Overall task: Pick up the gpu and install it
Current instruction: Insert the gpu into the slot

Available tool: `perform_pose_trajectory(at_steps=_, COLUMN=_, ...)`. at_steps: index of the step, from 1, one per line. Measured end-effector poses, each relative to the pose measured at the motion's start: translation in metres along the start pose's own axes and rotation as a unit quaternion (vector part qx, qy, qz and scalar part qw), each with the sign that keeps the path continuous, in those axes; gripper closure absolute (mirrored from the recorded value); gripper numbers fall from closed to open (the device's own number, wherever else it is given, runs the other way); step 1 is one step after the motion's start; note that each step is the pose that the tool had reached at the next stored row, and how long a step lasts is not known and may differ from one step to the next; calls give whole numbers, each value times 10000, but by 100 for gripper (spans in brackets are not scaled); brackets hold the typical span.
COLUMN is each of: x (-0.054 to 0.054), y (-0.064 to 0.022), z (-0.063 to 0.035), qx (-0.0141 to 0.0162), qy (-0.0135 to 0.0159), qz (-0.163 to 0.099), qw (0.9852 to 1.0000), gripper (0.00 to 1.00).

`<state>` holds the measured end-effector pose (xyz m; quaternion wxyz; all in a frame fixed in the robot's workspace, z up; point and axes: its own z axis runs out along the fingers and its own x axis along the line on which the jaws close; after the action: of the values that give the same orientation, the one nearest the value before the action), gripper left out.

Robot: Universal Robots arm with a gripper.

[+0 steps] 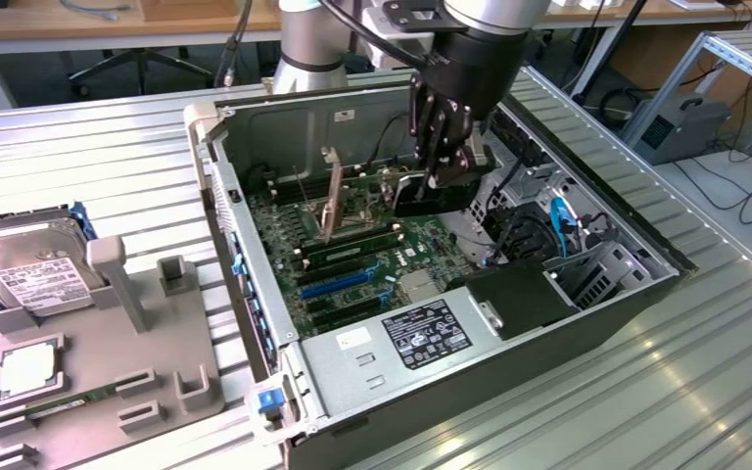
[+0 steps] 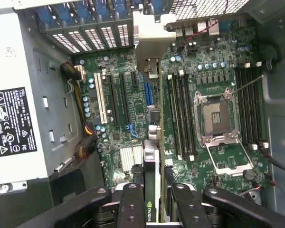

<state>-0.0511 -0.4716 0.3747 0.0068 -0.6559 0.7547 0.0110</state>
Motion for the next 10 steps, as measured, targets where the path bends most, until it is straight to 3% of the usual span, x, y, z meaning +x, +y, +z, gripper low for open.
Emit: perform_pose_trajectory(at_steps=10, x=11, y=44, z=184, qx=0, qy=1, qz=-1, qw=10000, gripper=73)
